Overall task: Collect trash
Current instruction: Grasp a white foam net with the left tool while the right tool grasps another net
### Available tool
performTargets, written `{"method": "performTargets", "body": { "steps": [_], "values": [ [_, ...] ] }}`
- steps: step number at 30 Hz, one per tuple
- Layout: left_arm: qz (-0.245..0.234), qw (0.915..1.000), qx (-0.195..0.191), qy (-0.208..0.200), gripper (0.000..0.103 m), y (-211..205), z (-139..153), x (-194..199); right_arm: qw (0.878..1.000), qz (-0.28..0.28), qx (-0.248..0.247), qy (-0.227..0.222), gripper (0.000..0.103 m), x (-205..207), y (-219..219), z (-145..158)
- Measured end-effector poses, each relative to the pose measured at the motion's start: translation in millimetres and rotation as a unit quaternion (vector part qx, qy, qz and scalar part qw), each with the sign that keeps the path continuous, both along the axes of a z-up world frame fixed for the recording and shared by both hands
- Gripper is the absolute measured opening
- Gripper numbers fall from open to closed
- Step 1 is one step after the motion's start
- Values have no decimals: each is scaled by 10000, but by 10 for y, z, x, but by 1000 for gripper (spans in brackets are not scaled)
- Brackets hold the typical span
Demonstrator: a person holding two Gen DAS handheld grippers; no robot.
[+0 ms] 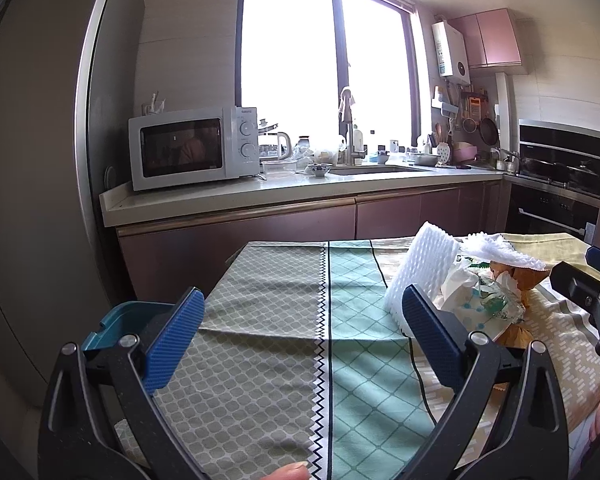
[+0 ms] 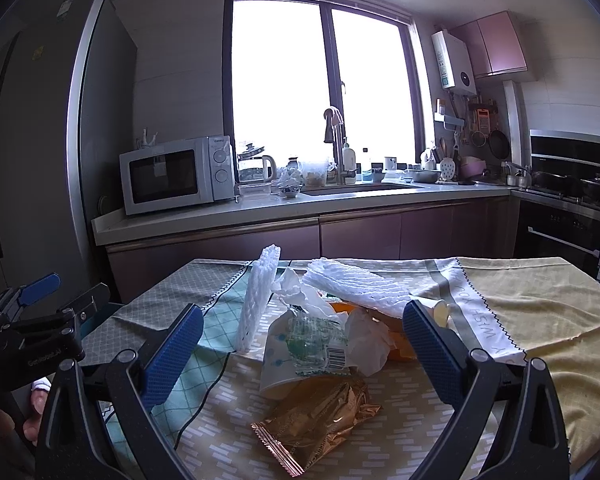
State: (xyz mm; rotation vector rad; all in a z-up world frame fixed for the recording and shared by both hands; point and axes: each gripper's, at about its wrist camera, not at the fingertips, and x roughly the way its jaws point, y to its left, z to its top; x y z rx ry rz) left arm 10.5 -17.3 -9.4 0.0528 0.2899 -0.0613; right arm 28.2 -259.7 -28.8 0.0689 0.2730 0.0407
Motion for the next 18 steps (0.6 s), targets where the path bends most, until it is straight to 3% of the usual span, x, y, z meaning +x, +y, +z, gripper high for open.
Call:
{"method": "performTargets", "body": {
  "steps": [9, 18],
  "values": [
    [-375, 9981, -60, 480, 94, -112, -81, 298, 9994, -34, 18, 357, 97, 230, -255, -53],
    [-1123, 9898, 274, 828, 86, -577, -203, 758, 9963, -244, -398, 722, 95, 633, -505, -104]
  ]
}}
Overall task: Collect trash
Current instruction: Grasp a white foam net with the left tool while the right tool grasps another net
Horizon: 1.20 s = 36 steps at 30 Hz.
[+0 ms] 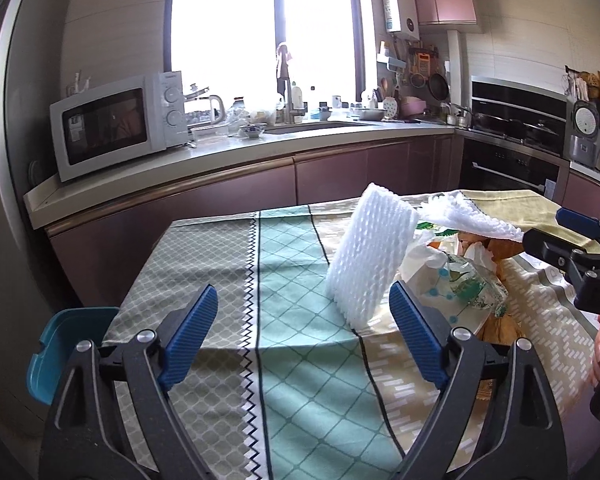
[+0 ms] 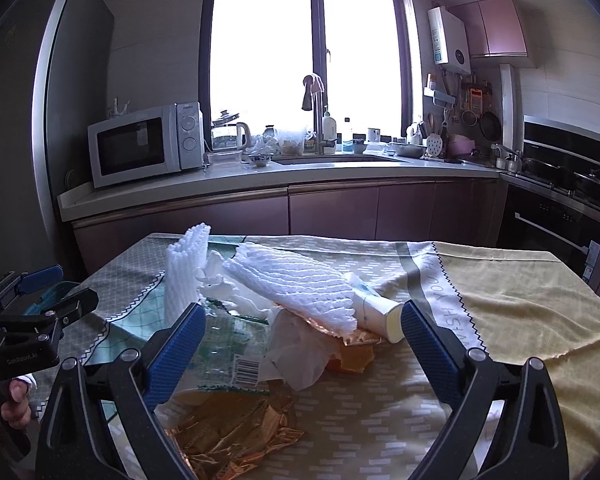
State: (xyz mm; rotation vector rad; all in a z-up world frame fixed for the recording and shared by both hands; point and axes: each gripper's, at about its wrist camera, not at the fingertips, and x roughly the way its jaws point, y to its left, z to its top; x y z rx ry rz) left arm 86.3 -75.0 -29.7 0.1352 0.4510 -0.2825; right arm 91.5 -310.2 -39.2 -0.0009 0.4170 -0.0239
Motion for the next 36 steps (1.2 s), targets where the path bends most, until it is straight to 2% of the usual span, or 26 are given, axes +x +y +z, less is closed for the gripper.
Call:
{"method": "performTargets", "body": {
  "steps": [4, 9, 11, 12, 14, 15, 17, 20, 23, 30, 36],
  "values": [
    [-293, 9992, 152, 220, 79, -269, -102, 265, 9992, 22, -283, 275, 90, 202, -45, -79],
    [-516, 9976, 173, 431, 69, -491, -187, 542, 9974, 158, -501, 489, 76, 332, -31, -160],
    [-615, 9964, 141, 570, 55, -533, -212, 658, 9969, 280, -489, 555, 60, 369, -32, -169],
    [-632, 9960, 101, 623, 51, -531, -220, 694, 9968, 350, -457, 559, 56, 375, -36, -169],
    [-728, 9944, -75, 767, 29, -520, -235, 772, 9963, 515, -373, 577, 40, 385, -35, -165],
    [-762, 9934, -150, 841, 25, -511, -246, 808, 9960, 578, -365, 582, 36, 383, -25, -160],
    [-799, 9925, -239, 893, 12, -500, -271, 870, 9954, 680, -359, 570, 22, 377, -13, -148],
    [-859, 9915, -344, 915, 10, -455, -282, 906, 9951, 755, -350, 534, 14, 361, 12, -105],
    [-869, 9919, -415, 833, 10, -368, -232, 896, 9952, 826, -255, 468, 13, 333, 18, -18],
    [-812, 9921, -721, 630, 10, 47, 57, 682, 9938, 1081, -40, 261, 12, 285, 100, 263],
    [-675, 9924, -898, 495, 10, 473, 268, 548, 9902, 1340, 300, 271, 15, 284, 202, 403]
  ]
}}
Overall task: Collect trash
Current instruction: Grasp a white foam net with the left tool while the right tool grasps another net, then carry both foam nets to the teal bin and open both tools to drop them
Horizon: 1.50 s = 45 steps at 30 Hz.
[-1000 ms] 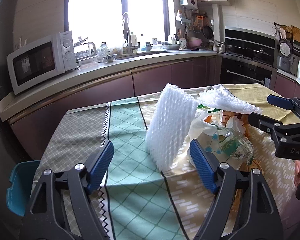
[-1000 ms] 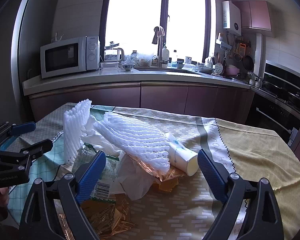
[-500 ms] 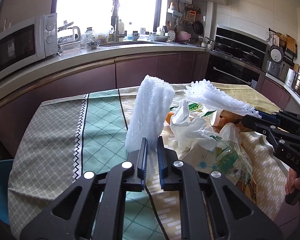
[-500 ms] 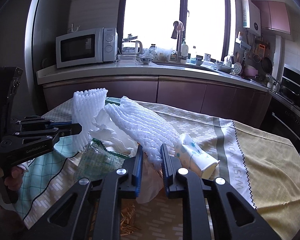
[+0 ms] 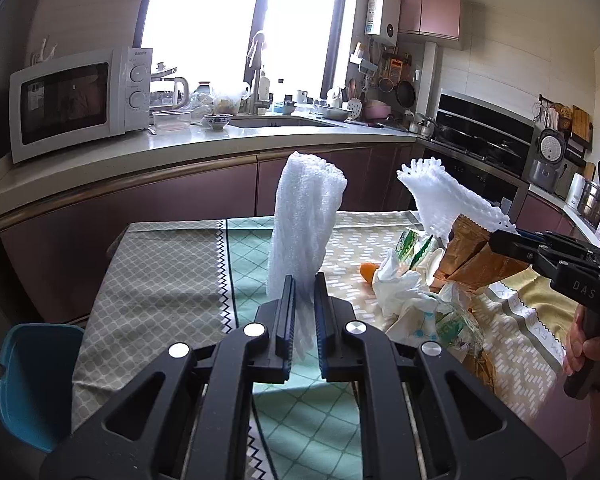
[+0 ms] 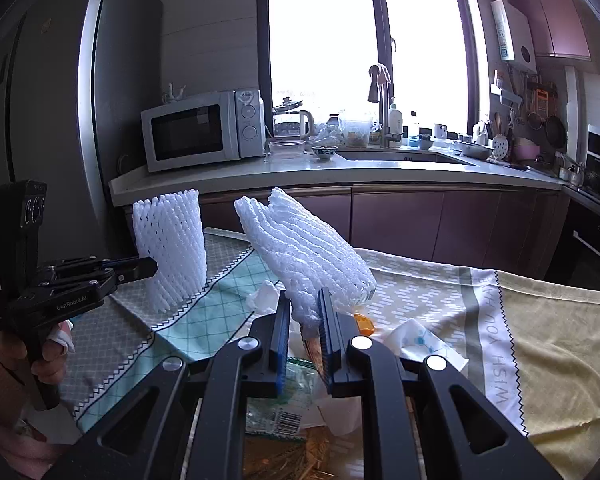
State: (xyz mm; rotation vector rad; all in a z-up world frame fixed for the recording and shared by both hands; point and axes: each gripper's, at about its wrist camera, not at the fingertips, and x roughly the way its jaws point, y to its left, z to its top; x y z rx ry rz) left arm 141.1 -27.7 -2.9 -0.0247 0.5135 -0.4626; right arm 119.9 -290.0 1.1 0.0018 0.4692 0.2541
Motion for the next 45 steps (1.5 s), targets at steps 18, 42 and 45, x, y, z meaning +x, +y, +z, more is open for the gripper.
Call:
{"method": "performTargets", "body": {
  "steps": [18, 42, 45],
  "values": [
    [504, 9987, -32, 0, 10, 776, -50, -302, 9848, 1496, -358, 800, 22, -4, 1273, -434],
    [982, 9950, -18, 157, 10, 1419, -187, -482, 9665, 1779, -1665, 808, 58, 288, 2119, -658],
    [1046, 9944, -20, 169, 10, 1491, -202, -486, 9627, 1840, -1621, 1147, 61, 450, 2197, -754]
  ]
}}
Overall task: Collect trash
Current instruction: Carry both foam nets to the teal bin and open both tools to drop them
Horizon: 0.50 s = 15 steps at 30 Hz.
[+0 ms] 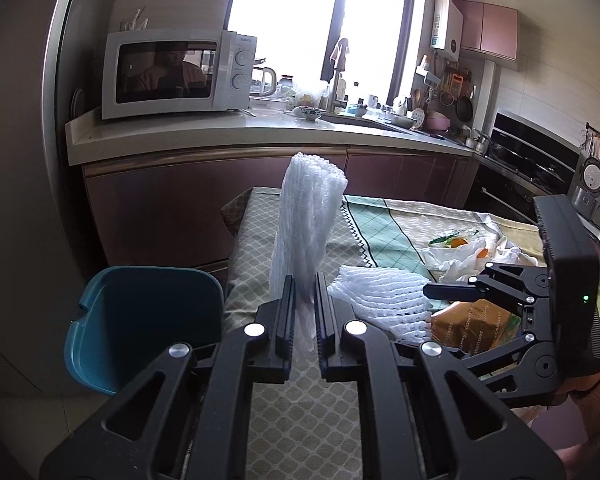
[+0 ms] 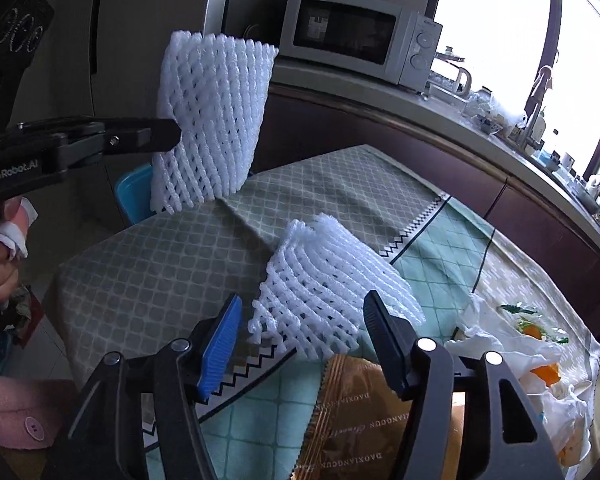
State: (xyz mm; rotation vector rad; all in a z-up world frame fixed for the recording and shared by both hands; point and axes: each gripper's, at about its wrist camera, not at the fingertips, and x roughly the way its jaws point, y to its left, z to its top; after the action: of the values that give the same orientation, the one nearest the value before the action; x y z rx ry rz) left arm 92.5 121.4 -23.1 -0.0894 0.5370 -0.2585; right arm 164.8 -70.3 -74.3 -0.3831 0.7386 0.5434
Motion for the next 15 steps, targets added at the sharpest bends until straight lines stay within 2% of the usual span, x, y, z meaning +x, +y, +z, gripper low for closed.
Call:
{"method": "performTargets", "body": {
  "steps": [1, 4, 6, 7, 11, 15],
  "values": [
    [14, 10000, -15, 0, 10, 30, 3, -1, 9998, 18, 66, 182, 61, 56, 7, -38],
    [138, 9999, 12, -10, 10, 145, 10, -1, 9988, -63, 181, 456, 27, 150, -4, -104],
    [266, 9996, 78, 1, 10, 248, 7, 15, 9974, -64, 434, 564, 12, 171, -38, -65],
    [333, 9994, 117, 11, 10, 308, 5, 27, 9974, -80, 488, 522, 8, 171, -34, -25],
    [657, 9972, 350, 93, 10, 600, -35, 136, 9972, 153, 669, 296, 8, 130, 129, 179],
    [951, 9937, 503, 306, 10, 934, -152, 306, 9919, 583, 1046, 428, 8, 220, 436, 320]
  ]
}}
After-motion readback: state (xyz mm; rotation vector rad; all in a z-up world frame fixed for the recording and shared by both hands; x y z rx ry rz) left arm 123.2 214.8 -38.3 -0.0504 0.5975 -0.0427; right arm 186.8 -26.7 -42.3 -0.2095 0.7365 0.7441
